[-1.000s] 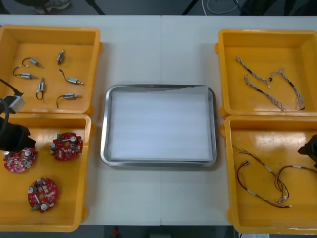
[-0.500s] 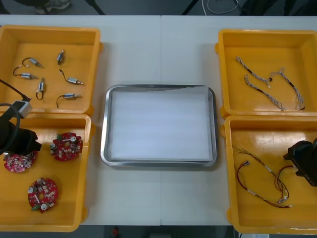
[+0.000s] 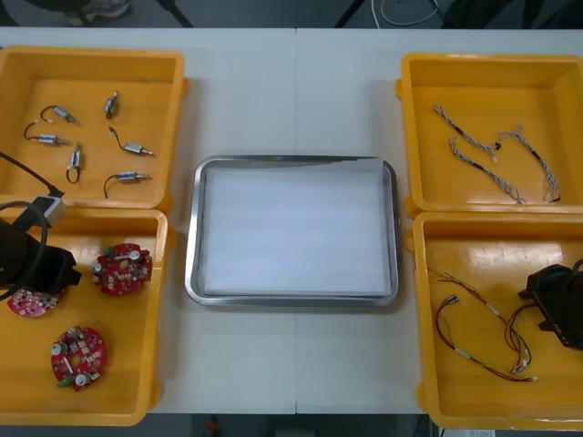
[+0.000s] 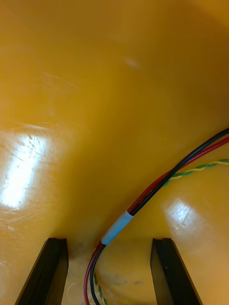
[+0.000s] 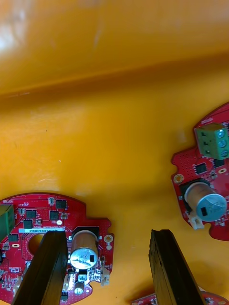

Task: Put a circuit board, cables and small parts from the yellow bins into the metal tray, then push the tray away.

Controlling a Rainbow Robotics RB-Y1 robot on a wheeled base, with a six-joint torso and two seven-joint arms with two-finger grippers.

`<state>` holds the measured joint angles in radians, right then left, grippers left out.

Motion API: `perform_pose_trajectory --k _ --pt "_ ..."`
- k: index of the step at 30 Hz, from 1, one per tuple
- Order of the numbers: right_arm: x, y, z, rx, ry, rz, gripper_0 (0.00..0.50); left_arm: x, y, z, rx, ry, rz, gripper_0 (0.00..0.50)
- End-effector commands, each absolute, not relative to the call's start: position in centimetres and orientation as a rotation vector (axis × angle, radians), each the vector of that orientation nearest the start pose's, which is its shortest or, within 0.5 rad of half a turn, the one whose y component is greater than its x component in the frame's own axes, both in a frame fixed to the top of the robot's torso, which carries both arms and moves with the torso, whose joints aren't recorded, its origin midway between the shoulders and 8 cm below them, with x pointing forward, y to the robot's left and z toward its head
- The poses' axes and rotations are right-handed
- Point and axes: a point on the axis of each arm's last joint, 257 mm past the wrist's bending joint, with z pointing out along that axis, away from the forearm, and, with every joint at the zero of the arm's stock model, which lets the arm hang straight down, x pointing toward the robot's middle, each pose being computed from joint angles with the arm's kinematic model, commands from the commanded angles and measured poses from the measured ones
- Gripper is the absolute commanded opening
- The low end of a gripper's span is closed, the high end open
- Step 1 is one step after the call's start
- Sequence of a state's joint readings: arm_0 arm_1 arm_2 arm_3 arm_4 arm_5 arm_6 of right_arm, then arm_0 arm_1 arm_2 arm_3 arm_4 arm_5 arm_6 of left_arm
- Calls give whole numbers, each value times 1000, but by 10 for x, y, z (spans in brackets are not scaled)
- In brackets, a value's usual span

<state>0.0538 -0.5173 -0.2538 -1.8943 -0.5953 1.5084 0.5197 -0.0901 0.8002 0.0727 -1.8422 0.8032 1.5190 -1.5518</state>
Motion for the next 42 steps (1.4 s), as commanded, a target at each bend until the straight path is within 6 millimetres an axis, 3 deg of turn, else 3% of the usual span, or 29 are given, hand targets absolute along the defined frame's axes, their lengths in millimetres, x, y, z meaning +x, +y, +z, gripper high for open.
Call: perform_pose_trajectory --k 1,3,4,5,8,9,18,20,25,27,28,29,37,42 --pt "374 -388 -333 1528 2325 349 500 387 401 -295 92 2790 26 500" --pt "374 -387 -338 1542 2323 353 500 387 400 -297 92 2790 26 500" --pt "374 -388 -338 1543 2321 353 477 386 401 -299 93 2792 29 500" --pt "374 -387 -340 1551 2319 356 333 387 402 -301 91 2790 30 500" --pt "373 -386 -342 1558 2323 353 14 390 401 -303 95 2782 34 500" --pt "372 -387 -341 1558 2323 350 0 389 402 -305 97 2784 37 500" --pt "379 -387 -330 1544 2307 375 0 388 406 -306 105 2787 50 500" --pt "384 -387 -319 1525 2288 392 0 387 408 -306 113 2789 57 435" --pt "385 -393 -294 1514 2273 391 0 387 411 -303 129 2788 68 410" --pt "384 -395 -282 1506 2275 381 0 387 412 -303 129 2789 71 327" --pt "382 -397 -273 1495 2282 368 0 385 412 -304 133 2792 70 199" --pt "381 -398 -266 1482 2289 356 0 385 412 -304 135 2792 70 5" --pt "364 -415 -213 1393 2342 227 0 385 413 -303 134 2791 71 0" --pt "368 -422 -183 1159 2389 152 0 388 412 -296 132 2778 63 0"
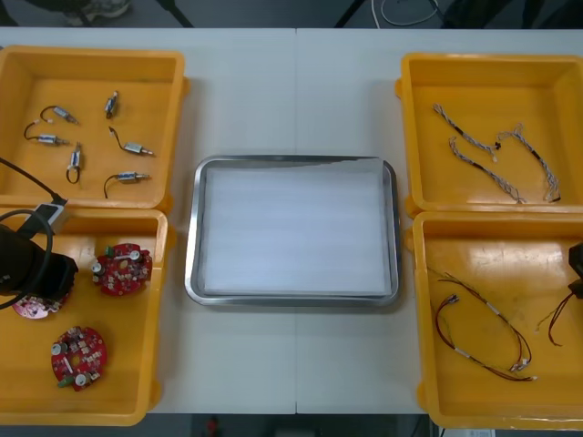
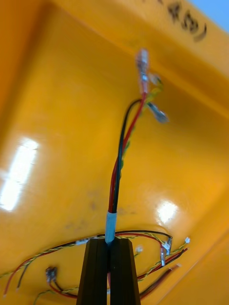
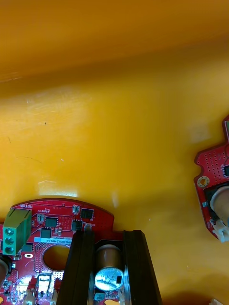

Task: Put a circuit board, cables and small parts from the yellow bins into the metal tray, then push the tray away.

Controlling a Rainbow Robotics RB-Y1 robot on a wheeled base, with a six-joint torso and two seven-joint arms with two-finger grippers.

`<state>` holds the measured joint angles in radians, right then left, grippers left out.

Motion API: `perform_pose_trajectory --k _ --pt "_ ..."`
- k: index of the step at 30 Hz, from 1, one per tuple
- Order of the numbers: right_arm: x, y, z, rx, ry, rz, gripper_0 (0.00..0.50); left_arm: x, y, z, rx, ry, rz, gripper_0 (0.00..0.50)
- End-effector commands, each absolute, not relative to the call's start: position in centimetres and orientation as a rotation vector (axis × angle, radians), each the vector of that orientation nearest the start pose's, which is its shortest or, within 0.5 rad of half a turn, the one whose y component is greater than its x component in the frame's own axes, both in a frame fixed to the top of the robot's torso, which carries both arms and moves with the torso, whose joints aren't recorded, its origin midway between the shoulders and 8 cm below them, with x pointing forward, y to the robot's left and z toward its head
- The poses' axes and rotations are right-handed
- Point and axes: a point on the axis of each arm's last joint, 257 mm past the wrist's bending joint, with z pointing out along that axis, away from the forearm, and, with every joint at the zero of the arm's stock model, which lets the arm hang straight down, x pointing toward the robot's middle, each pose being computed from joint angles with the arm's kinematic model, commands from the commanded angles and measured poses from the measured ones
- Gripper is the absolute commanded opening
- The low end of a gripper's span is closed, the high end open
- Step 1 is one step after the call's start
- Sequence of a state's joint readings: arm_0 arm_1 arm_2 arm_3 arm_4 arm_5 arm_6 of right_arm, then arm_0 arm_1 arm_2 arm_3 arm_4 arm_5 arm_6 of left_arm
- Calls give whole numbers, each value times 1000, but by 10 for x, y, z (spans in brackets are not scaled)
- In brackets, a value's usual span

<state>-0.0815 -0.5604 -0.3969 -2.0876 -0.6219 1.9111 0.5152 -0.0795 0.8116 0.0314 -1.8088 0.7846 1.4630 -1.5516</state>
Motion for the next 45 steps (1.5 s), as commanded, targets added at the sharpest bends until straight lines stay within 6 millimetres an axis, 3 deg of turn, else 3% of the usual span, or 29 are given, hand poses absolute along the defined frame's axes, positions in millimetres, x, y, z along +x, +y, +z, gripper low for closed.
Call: perform_pose_trajectory --k 1,6,14,18,24,32,45 --pt "368 -422 -180 1135 2394 144 0 388 412 -295 132 2777 61 0" --pt "369 -424 -161 918 2436 71 0 386 411 -268 132 2780 68 0" --pt "367 -405 -131 581 2504 75 0 385 407 -231 155 2757 83 0" --pt "363 -383 -113 344 2505 46 0 386 399 -201 176 2734 99 0" --pt "353 -353 -106 57 2517 34 0 384 380 -169 150 2741 80 0" --pt "333 -319 -102 -305 2530 11 0 405 300 -123 143 2664 -87 0" --pt "310 -281 -115 -633 2525 -66 0 420 170 -110 231 2643 -221 0"
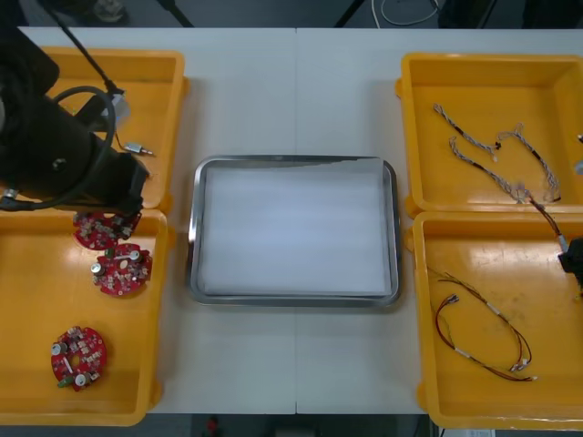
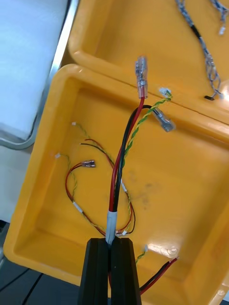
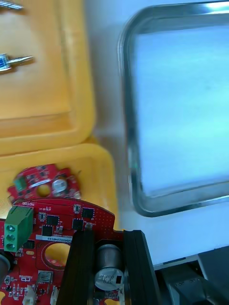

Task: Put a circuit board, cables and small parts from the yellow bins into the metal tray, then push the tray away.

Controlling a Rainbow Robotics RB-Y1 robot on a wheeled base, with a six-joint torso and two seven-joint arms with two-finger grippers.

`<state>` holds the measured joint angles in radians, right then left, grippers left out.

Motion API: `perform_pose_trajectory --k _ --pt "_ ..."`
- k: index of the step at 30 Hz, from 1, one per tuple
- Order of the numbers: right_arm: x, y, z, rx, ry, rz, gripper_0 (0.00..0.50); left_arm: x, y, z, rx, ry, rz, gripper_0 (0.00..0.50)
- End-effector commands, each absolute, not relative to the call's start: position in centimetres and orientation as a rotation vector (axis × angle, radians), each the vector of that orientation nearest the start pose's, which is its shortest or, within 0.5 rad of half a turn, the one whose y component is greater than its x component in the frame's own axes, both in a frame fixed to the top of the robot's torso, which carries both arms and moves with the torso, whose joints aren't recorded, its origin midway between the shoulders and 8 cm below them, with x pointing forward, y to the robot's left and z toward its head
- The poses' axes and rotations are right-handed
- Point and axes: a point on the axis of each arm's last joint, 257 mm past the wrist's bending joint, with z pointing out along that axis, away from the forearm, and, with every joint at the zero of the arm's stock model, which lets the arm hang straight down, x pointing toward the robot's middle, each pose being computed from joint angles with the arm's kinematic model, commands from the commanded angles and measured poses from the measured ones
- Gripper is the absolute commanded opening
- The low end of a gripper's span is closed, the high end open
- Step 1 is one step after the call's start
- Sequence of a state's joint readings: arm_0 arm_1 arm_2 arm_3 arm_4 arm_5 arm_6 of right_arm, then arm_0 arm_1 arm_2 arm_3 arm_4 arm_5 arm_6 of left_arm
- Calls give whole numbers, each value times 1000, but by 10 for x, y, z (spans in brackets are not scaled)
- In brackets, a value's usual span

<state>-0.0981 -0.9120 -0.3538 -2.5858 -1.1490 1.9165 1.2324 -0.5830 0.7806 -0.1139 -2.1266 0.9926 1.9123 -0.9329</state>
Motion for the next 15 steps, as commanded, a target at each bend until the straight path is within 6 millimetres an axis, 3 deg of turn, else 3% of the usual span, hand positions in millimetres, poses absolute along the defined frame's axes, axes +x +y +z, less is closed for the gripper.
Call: perform_pose_trajectory --k 1,9,15 --pt "309 -279 -116 -646 2526 -65 0 420 159 -111 241 2642 -225 0" --pt "304 -272 -123 -710 2537 -48 0 418 104 -129 332 2678 -226 0" --pt "302 -270 -124 -739 2537 -42 0 417 75 -160 393 2704 -169 0"
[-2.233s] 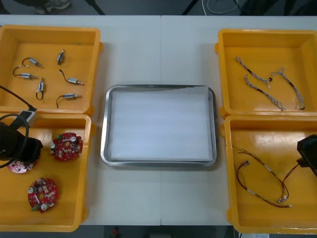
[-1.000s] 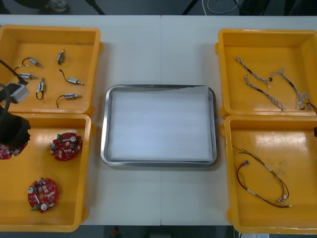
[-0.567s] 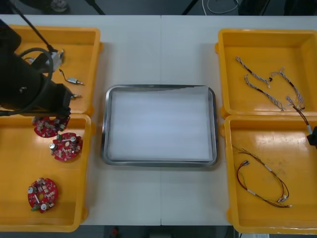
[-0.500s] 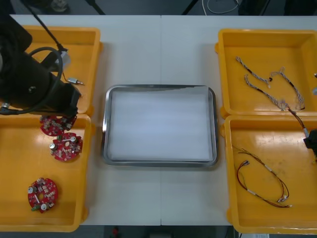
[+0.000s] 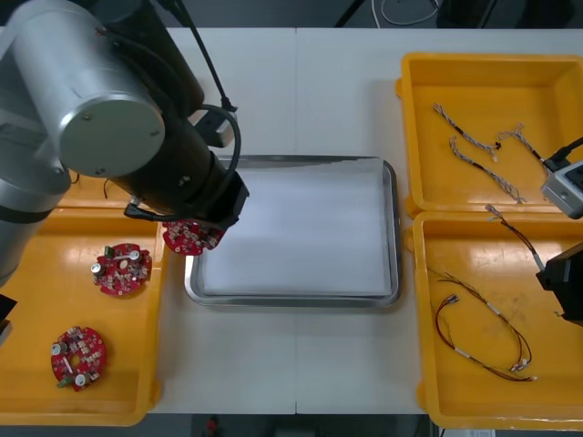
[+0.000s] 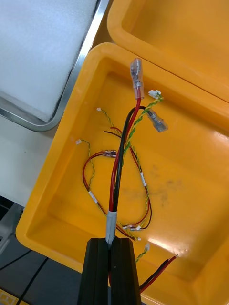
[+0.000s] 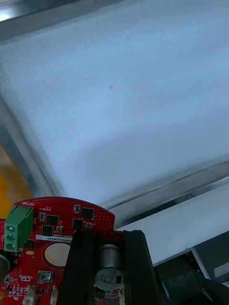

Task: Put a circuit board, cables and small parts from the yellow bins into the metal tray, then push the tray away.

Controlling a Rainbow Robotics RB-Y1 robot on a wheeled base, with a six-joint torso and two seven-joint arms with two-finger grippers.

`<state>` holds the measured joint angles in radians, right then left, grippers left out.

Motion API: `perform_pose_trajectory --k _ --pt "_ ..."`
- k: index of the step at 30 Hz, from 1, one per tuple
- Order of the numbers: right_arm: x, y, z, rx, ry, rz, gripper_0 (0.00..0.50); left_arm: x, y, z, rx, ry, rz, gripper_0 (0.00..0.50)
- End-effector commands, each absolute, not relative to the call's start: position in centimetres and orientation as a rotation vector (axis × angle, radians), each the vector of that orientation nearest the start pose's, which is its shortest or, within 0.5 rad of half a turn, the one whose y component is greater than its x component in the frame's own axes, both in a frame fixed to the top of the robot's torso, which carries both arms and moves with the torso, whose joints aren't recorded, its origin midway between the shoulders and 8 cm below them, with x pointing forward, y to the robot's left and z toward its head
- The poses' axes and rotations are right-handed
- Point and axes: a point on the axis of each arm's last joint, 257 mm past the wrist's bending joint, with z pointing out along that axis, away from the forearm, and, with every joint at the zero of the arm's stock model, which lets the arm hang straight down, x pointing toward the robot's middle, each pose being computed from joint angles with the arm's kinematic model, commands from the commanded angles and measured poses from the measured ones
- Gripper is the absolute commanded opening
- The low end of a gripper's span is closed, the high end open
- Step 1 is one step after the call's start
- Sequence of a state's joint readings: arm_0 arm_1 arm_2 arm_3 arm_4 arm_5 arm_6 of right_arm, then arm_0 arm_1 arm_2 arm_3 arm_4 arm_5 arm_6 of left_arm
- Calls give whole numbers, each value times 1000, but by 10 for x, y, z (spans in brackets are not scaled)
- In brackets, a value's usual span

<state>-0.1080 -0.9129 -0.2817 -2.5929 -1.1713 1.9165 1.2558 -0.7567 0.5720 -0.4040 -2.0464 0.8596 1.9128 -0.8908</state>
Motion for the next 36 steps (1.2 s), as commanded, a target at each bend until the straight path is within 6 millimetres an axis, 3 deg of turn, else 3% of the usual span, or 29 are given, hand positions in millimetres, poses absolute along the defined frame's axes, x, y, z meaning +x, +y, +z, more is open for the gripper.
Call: perform_pose_trajectory --k 1,12,22,24,25,26,27,36 --pt "302 -270 -124 -743 2536 -43 0 419 71 -164 402 2700 -166 0" --pt "308 -274 -121 -742 2513 -77 0 436 44 -225 461 2679 -146 0" --pt "310 -273 -121 -734 2507 -68 0 444 43 -243 473 2664 -120 6" --pt "310 -273 -121 -731 2504 -70 0 444 43 -244 471 2665 -120 212" --pt "311 -273 -121 -730 2504 -72 0 444 44 -244 467 2668 -117 362" --pt "311 -273 -121 -728 2503 -70 0 444 45 -244 463 2668 -118 475" --pt "311 -273 -121 -727 2503 -71 0 444 45 -244 463 2668 -118 500" --pt "312 -273 -121 -731 2499 -73 0 441 49 -231 442 2673 -112 500"
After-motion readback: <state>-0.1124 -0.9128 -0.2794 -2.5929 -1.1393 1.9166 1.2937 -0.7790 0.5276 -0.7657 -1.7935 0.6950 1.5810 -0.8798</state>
